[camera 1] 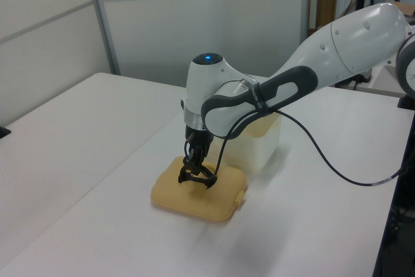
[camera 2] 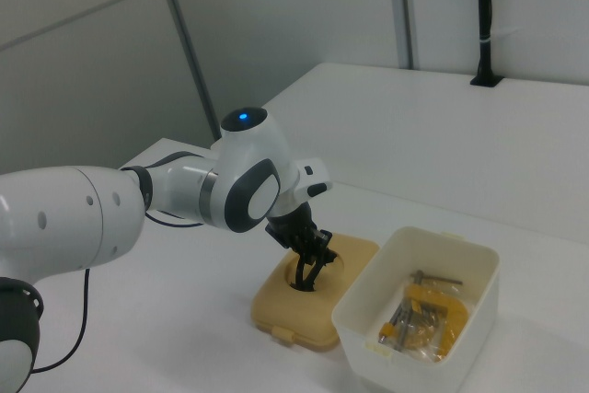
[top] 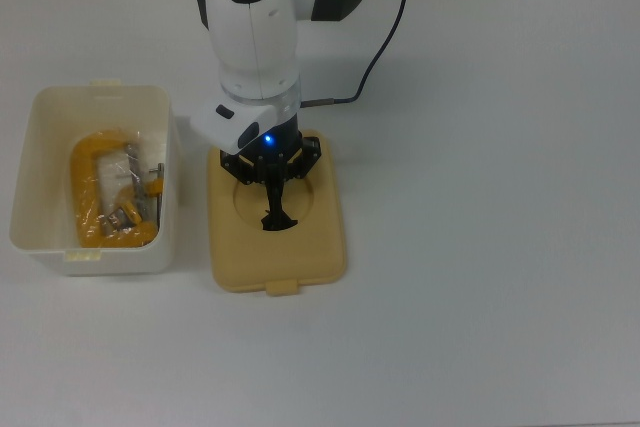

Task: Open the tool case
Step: 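Move the lid beside the case and lower it onto the table, then open the gripper to release the lid handle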

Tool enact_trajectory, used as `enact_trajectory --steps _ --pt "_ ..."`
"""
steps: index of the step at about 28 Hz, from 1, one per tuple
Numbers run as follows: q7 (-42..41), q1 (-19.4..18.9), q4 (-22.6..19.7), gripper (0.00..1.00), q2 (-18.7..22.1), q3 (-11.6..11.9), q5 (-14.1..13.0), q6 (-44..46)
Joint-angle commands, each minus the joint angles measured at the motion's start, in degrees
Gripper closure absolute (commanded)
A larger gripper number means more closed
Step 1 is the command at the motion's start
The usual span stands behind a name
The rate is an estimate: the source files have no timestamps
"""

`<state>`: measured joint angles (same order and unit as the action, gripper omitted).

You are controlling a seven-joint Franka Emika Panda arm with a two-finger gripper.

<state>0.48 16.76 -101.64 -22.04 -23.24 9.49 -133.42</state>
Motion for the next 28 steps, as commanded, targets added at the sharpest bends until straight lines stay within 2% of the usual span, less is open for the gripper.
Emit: enact_trajectory --steps 1,4,9,11,12,14,16,17,18,21,28 --pt "1.5 -0.4 -0.8 0.83 0.7 0.1 1.1 -0.9" --pt "1.4 -0.3 -0.7 0.76 0.7 0.1 1.1 -0.9" --pt "1.4 -0.1 -0.4 0.46 0.8 0.1 1.1 -0.7" --pt "1.4 0.2 -0.1 0.45 1.1 0.2 1.1 -0.6" --pt "1.4 0.2 0.6 0.42 1.3 0.2 0.9 -0.4" --pt "1.4 0.4 1.5 0.25 1.9 0.4 0.4 1.2" --pt "1.4 0.7 3.3 0.20 3.7 0.5 0.3 5.3" --pt "1.5 0.7 4.0 0.08 4.2 0.5 0.2 6.5" --pt "1.6 0.7 4.5 0.00 4.5 0.4 0.1 7.7" --pt "2.1 0.8 6.6 0.00 6.6 0.5 -0.4 12.6" --pt "2.1 0.8 8.7 0.00 12.0 0.8 -0.7 23.5"
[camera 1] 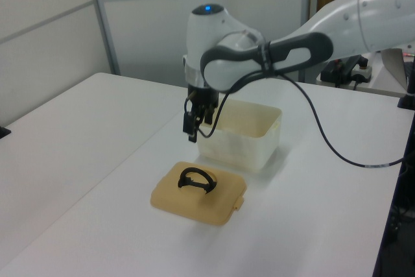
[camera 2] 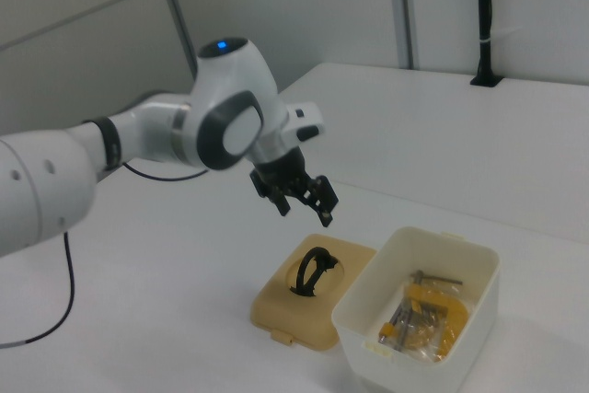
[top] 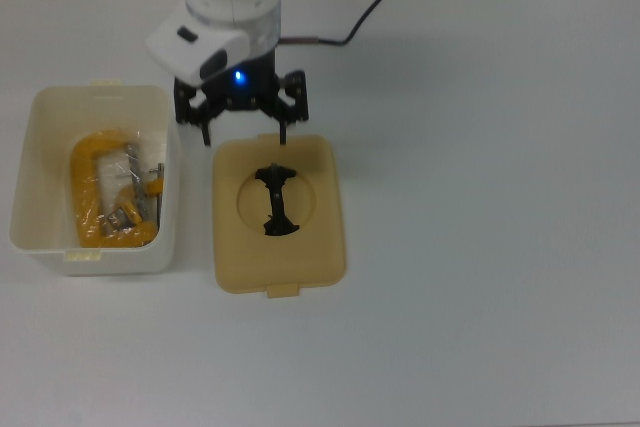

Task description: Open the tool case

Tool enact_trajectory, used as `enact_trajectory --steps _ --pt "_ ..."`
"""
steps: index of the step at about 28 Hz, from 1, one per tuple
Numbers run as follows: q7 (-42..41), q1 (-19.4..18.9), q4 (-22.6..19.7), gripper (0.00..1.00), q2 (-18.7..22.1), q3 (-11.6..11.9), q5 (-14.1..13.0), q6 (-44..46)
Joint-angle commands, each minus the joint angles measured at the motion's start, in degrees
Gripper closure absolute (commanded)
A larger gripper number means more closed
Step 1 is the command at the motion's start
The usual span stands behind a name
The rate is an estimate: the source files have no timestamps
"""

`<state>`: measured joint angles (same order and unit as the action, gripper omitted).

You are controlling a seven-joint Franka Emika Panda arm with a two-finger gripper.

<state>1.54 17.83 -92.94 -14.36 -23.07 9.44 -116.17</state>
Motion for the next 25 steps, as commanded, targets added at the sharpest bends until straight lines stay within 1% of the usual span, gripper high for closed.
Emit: enact_trajectory --steps 1,2,6,9,10,11,14,16,17,19,21,25 --pt "1.0 -0.2 0.3 0.00 5.0 0.7 -0.6 7.5" --pt "1.1 -0.3 1.4 0.00 6.0 0.7 -1.1 10.2" --pt "1.8 -0.3 4.5 0.00 7.2 1.0 -3.2 16.9" --pt "1.9 -0.8 5.0 0.00 8.3 2.1 -3.4 19.4" --pt "1.9 -0.8 5.0 0.00 8.9 2.2 -3.4 20.1" --pt "1.8 -0.9 5.1 0.00 10.1 2.7 -4.0 21.2" --pt "1.8 -0.9 5.1 0.00 11.8 4.0 -5.6 22.5" --pt "1.8 -1.1 5.0 0.00 13.0 5.5 -7.1 22.7" --pt "1.8 -1.4 5.0 0.00 13.3 5.8 -7.3 22.7" --pt "1.9 -2.2 5.0 0.00 13.6 6.5 -7.4 22.7" --pt "2.8 -3.3 5.0 0.00 13.7 8.2 -7.4 22.7" --pt "3.1 -4.6 5.0 0.00 13.7 9.8 -7.4 22.8"
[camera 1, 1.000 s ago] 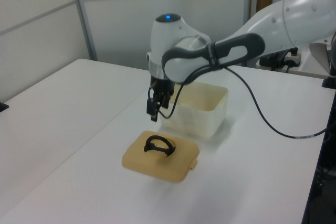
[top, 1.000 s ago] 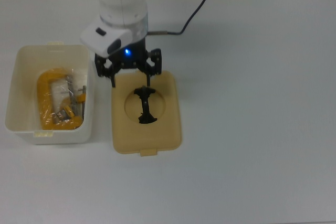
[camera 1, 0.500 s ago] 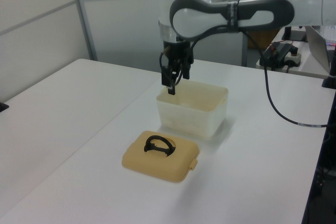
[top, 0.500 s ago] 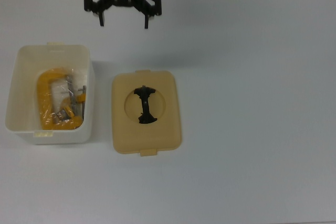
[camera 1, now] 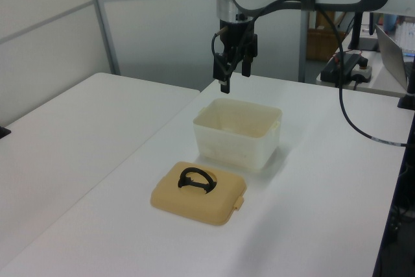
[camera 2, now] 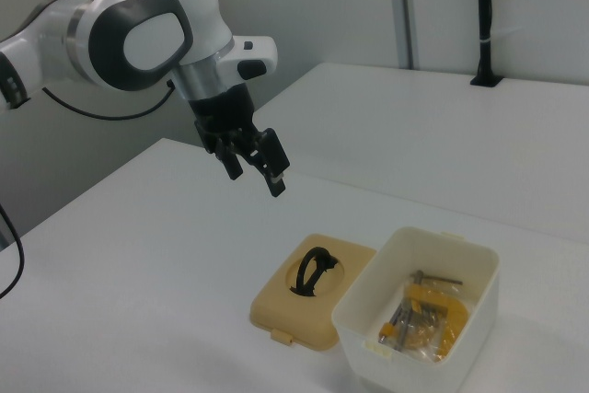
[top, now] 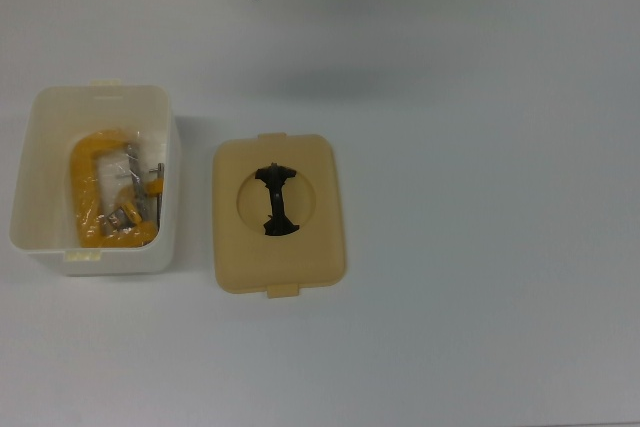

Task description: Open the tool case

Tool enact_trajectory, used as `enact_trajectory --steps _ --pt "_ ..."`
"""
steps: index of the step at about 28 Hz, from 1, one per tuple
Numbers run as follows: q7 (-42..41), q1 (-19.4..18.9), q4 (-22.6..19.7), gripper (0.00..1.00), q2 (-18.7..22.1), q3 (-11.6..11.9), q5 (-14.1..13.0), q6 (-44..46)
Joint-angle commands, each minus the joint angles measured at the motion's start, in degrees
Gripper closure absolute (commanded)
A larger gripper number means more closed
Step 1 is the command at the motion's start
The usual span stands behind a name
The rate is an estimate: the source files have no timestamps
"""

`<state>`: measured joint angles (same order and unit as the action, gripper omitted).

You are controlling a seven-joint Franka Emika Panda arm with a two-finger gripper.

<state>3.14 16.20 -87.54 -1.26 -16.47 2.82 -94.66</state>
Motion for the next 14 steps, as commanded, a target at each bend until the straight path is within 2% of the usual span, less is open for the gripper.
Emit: enact_trajectory --steps 1,6,14 --pt "1.5 -3.1 -0.4 0.00 0.6 3.5 -0.8 1.3" --pt "-0.6 -3.2 -0.8 0.00 1.5 5.0 -0.9 2.1" --pt "-2.2 -3.2 -1.1 0.00 1.4 4.4 -0.9 2.1"
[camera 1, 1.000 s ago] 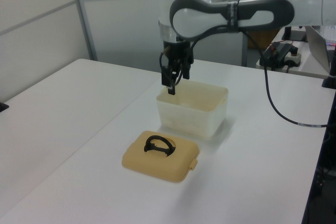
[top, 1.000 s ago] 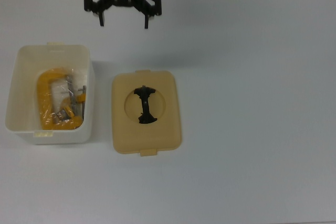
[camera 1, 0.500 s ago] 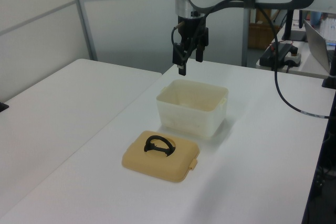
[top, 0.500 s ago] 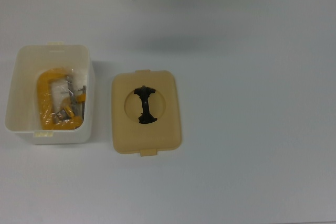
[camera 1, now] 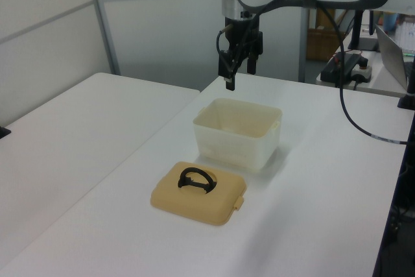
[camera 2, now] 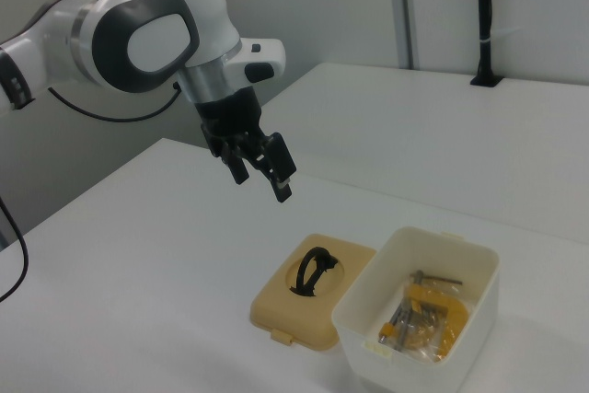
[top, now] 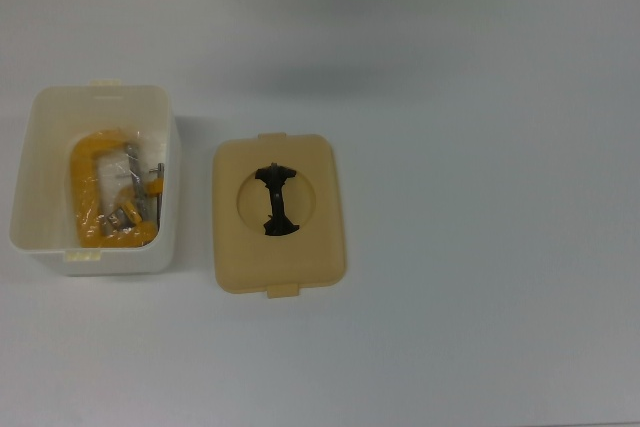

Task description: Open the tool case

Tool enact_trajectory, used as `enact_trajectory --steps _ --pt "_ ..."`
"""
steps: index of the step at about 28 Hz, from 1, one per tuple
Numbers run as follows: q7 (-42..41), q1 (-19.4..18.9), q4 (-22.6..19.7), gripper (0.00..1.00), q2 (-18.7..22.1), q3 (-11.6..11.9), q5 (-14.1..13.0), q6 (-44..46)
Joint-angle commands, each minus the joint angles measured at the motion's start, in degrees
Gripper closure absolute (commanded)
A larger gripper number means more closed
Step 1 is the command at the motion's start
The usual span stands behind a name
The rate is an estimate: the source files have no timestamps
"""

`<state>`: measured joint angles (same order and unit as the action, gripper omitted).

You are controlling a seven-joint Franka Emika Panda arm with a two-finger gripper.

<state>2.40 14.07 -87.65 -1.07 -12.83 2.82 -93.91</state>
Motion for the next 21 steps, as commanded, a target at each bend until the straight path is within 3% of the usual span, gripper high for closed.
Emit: enact_trajectory --steps 1,21 --pt "-1.4 -1.1 -0.9 0.00 1.2 0.7 -0.9 1.4" --pt "-0.8 -1.8 -0.9 0.00 0.7 0.5 -1.1 1.1"
